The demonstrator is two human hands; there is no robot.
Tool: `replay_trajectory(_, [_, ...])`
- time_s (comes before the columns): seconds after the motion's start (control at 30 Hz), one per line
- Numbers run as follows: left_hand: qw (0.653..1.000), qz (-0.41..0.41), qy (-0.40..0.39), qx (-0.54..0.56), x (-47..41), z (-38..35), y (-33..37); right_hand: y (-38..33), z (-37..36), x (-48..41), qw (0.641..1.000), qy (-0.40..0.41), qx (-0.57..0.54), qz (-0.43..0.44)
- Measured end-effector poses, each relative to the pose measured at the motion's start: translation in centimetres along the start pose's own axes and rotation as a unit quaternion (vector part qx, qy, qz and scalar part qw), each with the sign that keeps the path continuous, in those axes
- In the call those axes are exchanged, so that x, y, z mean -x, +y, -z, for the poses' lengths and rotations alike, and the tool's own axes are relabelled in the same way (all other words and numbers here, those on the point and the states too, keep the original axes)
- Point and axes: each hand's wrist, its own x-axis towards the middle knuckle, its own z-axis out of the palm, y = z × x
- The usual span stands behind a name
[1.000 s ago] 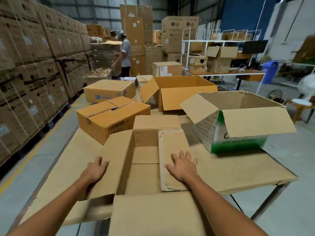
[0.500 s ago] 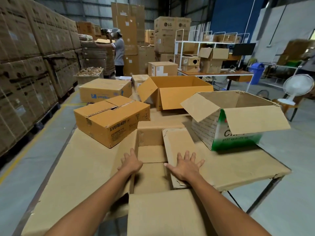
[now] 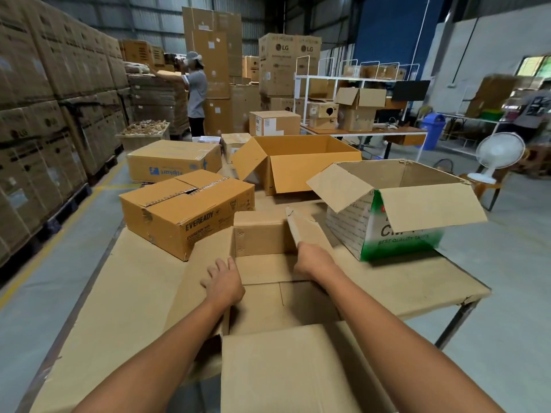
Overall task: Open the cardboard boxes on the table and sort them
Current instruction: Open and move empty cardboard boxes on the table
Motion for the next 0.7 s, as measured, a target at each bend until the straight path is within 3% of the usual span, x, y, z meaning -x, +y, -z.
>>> replay_trajectory(0.17, [1.000, -0.014, 0.002, -0.006, 0.0, 0.3, 0.1, 2.8, 4.9, -0.9, 0.990, 0.088, 0.104, -0.031])
replay_trajectory(0.3, [0.998, 0.019, -0.009, 0.063, -0.3, 0.4, -0.4, 7.2, 7.4, -0.8, 0.968, 0.045, 0.200, -0.147])
replay_trajectory(0.37, [0.996, 0.027, -0.007, 0.089, -0.4, 0.4, -0.6, 9.3, 6.6, -1.1, 0.961, -0.004, 0.223, -0.166])
replay_trajectory(0.57, [0.992, 0.038, 0.030, 0.117, 0.1, 0.7, -0.7, 13.8, 1.3, -1.8, 0.979, -0.020, 0.135, -0.154])
replay_trajectory(0.7, [0.989, 0.041, 0.056, 0.131, 0.8, 0.7, -1.1, 13.9, -2.4, -2.3, 0.985, -0.098, -0.026, -0.136])
